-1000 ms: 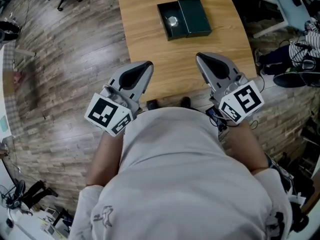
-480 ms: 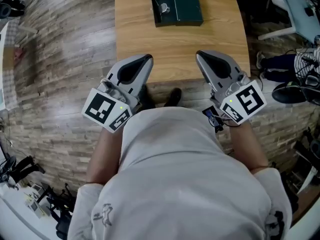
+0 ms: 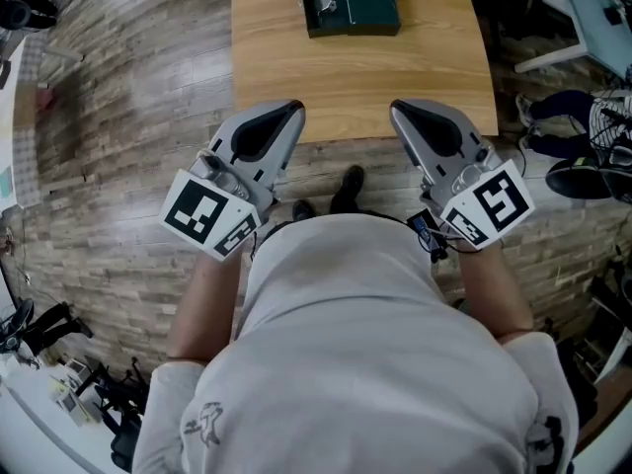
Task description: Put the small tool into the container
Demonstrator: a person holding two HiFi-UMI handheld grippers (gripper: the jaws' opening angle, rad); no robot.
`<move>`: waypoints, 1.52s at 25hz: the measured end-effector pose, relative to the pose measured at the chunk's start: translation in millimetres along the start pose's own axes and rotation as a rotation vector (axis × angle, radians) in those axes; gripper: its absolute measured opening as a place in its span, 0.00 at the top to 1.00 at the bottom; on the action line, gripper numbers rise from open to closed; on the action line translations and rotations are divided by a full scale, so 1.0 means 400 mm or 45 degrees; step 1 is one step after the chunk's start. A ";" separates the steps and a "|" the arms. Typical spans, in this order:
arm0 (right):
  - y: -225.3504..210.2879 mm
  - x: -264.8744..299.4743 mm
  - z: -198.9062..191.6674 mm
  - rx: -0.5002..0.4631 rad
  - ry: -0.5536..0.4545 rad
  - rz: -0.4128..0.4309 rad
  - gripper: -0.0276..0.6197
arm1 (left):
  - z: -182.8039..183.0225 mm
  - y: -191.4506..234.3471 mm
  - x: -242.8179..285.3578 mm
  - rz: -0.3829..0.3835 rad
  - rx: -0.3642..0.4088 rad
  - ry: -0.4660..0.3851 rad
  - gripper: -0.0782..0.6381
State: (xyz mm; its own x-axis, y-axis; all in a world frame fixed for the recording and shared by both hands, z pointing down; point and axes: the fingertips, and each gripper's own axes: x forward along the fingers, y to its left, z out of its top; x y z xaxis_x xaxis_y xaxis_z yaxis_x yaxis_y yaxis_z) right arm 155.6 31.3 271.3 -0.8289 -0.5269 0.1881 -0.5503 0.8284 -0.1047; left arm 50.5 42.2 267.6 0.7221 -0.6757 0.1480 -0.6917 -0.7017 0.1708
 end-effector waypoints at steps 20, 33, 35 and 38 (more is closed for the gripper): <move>0.369 -0.078 -0.002 -0.072 -0.024 -0.142 0.95 | -0.057 -0.113 -0.356 -0.097 0.031 -0.050 0.88; 0.482 -0.104 -0.043 -0.073 -0.023 -0.180 0.95 | -0.097 -0.139 -0.453 -0.110 0.035 -0.047 0.88; 0.480 -0.105 -0.041 -0.073 -0.021 -0.187 0.95 | -0.096 -0.136 -0.454 -0.113 0.034 -0.048 0.88; 0.478 -0.107 -0.041 -0.072 -0.018 -0.196 0.95 | -0.096 -0.132 -0.455 -0.118 0.031 -0.052 0.88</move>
State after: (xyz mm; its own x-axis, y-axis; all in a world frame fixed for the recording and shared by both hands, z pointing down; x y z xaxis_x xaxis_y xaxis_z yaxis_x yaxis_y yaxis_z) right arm 87.5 215.1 259.1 -0.7365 -0.6508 0.1842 -0.6649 0.7466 -0.0206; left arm -44.0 211.0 268.9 0.7824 -0.6159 0.0926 -0.6222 -0.7667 0.1581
